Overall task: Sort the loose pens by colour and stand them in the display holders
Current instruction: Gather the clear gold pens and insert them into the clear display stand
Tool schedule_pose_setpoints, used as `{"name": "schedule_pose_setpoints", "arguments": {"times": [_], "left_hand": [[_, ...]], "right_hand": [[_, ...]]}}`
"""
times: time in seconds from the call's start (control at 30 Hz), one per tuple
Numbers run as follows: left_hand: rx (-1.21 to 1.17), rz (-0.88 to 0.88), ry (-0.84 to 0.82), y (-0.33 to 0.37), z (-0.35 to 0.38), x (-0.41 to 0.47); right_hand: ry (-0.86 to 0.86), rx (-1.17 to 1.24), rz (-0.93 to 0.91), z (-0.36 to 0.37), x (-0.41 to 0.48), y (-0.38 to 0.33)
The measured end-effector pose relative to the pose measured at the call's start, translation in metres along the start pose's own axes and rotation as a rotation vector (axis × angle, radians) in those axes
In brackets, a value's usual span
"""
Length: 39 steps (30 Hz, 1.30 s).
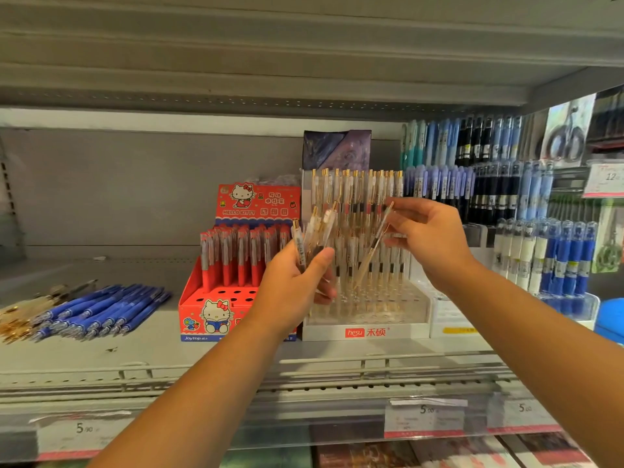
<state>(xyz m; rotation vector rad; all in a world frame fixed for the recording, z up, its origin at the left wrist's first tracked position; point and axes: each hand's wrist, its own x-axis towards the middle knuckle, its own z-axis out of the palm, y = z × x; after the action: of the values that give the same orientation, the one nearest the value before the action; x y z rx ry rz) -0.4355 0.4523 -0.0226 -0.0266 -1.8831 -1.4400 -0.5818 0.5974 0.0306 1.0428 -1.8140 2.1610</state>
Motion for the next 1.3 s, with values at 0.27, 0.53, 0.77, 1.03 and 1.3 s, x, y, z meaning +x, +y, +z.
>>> {"name": "schedule_pose_setpoints", "arguments": {"times": [0.27, 0.53, 0.77, 1.03, 1.3], "left_hand": [[0.092, 0.037, -0.024, 0.001, 0.001, -0.001], [0.039, -0.067, 0.017, -0.002, 0.001, 0.0], [-0.013, -0.092, -0.012, 0.0, 0.002, -0.001], [-0.037, -0.114, -0.034, 0.002, 0.003, -0.002], [-0.049, -0.108, -0.065, 0.002, 0.003, -0.001]], "right_hand": [[-0.067, -0.246, -0.069, 0.004, 0.005, 0.006], [-0.211, -0.39, -0.016, 0.014, 0.004, 0.012], [-0.229, -0.381, 0.055, 0.012, 0.004, 0.024], [-0.218, -0.636, -0.041, 0.012, -0.001, 0.022], [-0.156, -0.467, -0.131, 0.023, -0.021, 0.004]]}}
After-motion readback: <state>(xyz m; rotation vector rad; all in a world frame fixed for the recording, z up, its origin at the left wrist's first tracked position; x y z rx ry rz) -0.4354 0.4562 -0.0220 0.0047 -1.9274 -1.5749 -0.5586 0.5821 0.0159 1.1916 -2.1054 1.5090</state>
